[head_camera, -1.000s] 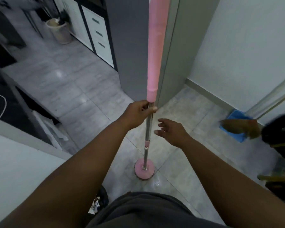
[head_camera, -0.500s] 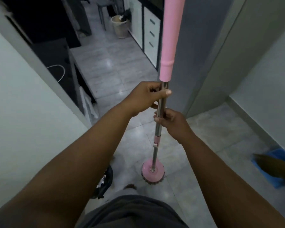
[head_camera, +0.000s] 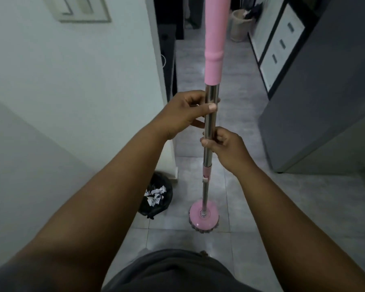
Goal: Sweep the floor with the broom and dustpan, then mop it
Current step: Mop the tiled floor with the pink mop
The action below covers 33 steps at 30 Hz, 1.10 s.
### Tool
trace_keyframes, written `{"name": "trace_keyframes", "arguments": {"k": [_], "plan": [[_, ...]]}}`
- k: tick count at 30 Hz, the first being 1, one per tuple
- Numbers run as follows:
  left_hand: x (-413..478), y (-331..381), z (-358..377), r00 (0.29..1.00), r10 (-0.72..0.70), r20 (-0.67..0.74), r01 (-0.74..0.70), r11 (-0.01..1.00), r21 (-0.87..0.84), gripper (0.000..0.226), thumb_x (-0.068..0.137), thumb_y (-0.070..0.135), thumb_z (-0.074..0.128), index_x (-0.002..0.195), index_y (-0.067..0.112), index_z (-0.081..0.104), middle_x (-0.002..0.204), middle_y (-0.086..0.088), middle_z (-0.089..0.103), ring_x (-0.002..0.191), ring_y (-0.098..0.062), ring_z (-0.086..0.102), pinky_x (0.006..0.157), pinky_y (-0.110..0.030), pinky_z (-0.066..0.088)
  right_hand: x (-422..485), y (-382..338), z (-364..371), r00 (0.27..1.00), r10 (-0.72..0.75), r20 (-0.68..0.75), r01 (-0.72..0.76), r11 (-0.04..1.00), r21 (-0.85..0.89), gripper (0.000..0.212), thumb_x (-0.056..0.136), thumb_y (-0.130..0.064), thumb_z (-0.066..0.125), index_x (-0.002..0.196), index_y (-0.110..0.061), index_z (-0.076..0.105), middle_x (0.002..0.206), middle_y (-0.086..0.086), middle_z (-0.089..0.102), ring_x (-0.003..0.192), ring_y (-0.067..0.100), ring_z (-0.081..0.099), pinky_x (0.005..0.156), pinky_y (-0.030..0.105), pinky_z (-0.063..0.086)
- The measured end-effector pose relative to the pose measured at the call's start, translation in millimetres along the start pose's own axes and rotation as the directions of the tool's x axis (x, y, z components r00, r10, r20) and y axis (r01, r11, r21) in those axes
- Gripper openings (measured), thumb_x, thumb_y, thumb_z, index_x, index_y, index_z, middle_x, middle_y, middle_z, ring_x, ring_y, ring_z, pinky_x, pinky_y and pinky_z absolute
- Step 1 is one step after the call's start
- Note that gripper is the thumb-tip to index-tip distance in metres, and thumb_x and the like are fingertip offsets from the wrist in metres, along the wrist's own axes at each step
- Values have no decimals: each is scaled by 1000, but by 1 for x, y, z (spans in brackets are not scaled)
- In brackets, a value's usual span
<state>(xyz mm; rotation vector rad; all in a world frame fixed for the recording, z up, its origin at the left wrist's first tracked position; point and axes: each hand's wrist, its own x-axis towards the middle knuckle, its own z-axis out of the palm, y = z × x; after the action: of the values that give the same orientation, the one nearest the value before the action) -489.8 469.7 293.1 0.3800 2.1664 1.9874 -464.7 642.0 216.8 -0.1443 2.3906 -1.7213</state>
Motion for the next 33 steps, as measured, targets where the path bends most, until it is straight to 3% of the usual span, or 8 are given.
{"name": "trace_keyframes", "arguments": {"k": [4,9,13,16,21,24,28,33], "plan": [[-31,12,-56,992,27,-127,-26,1000,4,15,94,19,64,108,20,70,100,3,72,94,-15,70,76,-36,60,16,-37,48,991,-80,107,85,996,-42,10,87,-27,71,94,-34,67,92,-9,74,87,6,70,82,25,56],[-86,21,-137,964,33,-264,-34,999,2,14,95,17,64,107,16,70,112,-27,64,94,-23,67,69,-32,59,24,-82,128,963,-136,231,153,987,-57,9,86,-25,71,95,-25,69,90,-1,74,86,14,72,89,42,56],[-131,26,-192,927,56,-372,-45,998,37,11,96,21,64,104,19,72,109,-26,64,87,-20,64,68,-32,58,26,-114,192,935,-182,305,212,975,-69,9,86,-25,70,95,-26,68,88,-2,75,85,15,72,90,44,55],[-163,30,-233,894,54,-444,-30,998,60,13,96,23,64,105,18,72,96,-14,65,85,-20,63,69,-34,59,25,-136,242,913,-208,352,241,969,-53,11,87,-24,70,97,-20,68,88,2,75,84,17,73,90,46,55],[-223,34,-291,840,55,-540,3,994,105,22,96,25,63,113,13,70,96,-9,65,89,-25,63,75,-43,62,16,-165,323,876,-250,412,296,954,-50,11,87,-30,69,97,-23,67,87,-3,74,82,11,73,88,42,57],[-255,32,-318,804,50,-592,31,991,126,23,95,28,64,113,16,70,101,-15,67,97,-34,65,76,-43,62,11,-175,368,861,-259,438,305,952,-36,7,87,-30,69,93,-27,66,86,-4,74,82,11,72,87,41,57],[-288,19,-346,749,36,-662,60,991,122,19,95,28,64,112,21,67,109,-21,66,100,-31,67,77,-42,62,11,-176,421,837,-272,476,334,941,-51,11,88,-30,69,97,-24,65,89,-5,73,84,12,71,85,38,58],[-314,-8,-373,672,-33,-739,104,993,51,10,95,25,65,103,19,67,106,-11,71,99,-23,69,79,-36,62,13,-164,481,827,-286,484,365,928,-77,10,90,-32,67,96,-25,63,84,-13,69,80,5,66,70,15,48]]}}
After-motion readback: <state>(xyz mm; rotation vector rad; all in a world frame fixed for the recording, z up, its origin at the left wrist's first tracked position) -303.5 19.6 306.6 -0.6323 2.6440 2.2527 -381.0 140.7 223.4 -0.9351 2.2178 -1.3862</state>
